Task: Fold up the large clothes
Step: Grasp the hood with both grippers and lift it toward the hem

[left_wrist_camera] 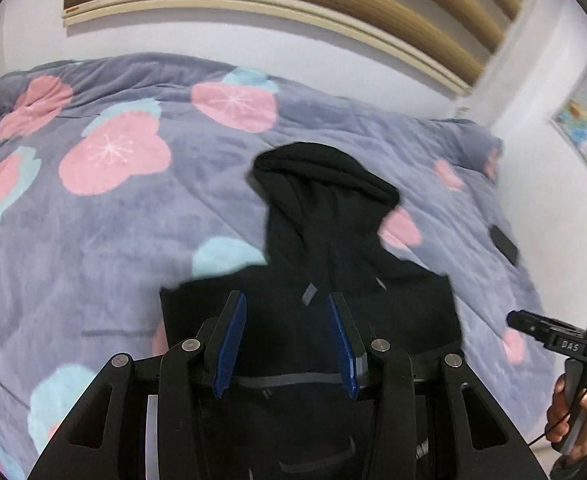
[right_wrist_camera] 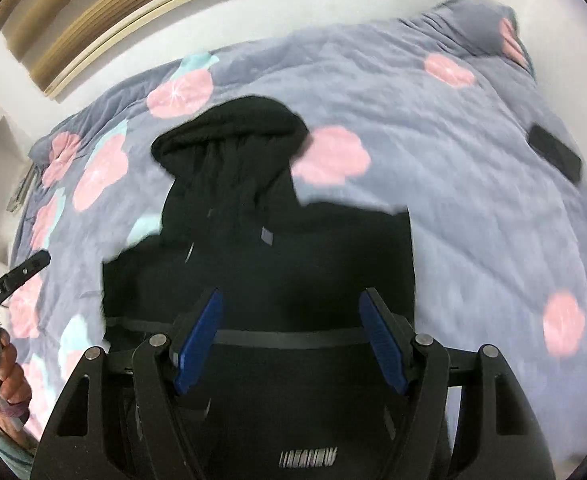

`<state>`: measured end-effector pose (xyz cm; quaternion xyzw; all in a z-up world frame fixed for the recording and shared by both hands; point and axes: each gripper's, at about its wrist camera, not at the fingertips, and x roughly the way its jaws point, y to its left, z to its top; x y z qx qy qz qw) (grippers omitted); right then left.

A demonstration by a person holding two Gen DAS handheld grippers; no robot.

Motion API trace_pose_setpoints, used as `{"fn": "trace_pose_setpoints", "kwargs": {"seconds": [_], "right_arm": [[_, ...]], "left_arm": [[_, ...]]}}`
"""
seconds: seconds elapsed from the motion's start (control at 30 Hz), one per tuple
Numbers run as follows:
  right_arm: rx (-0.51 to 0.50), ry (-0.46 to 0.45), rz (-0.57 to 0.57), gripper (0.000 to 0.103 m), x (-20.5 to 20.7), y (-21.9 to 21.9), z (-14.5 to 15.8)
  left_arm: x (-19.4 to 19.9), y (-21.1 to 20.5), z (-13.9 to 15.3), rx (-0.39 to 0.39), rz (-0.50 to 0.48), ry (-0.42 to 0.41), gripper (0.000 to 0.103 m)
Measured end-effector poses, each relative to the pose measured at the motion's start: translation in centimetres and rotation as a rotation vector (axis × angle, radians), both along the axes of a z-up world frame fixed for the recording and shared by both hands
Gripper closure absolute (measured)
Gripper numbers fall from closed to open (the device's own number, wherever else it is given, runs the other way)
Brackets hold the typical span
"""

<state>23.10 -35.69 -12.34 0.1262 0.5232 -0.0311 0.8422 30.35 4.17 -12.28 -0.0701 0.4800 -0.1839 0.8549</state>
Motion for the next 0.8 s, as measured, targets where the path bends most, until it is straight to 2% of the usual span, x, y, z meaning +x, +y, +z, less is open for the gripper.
{"fn": "trace_pose_setpoints", "kwargs": {"seconds": [0.3,0.43,0.57,0.63,0.67,0.7,0.73,0.77,0.8], "right_arm": [[0.049,-0.033,-0.021,0.03,15.6,-2.8,-7.3],[0.048,-0.024,-0.016,0.03,20.1,-3.0,-9.5],[0.032,0.022,-0.025,0.03,23.3,-3.0,-12.2],[0.05,0.054,-0.029,0.031,24.7,-3.0,-13.8],[0.062,0.06,-0.025,0.048,25.2,-3.0,-14.4],[0.069,0.059,-0.019,0.078,25.5,-3.0,-14.6],[0.059,0.059,-0.016,0.087,25.7,-3.0,-14.6],[0.044,0.047,-0.024,0.09,25.7,-3.2,-14.3],[0.084,0.006,-0.028,0.093,25.1,-4.0,-13.4]], "left_arm": [[14.3,-3.8,-8.1,0.036,0.081,0.092,0.06],[19.6,-5.1,-11.0,0.004,0.091,0.131,0.06],[23.2,-7.2,-13.8,0.069,0.057,0.154,0.06],[24.6,-7.8,-15.1,0.074,0.049,0.175,0.06],[25.1,-8.1,-15.6,0.072,0.047,0.176,0.06],[25.5,-8.2,-15.9,0.063,0.046,0.175,0.06],[25.8,-8.2,-16.0,0.047,0.048,0.169,0.077],[26.0,-7.9,-15.9,0.014,0.047,0.168,0.094],[26.0,-7.3,-15.3,-0.027,0.056,0.161,0.094]]}}
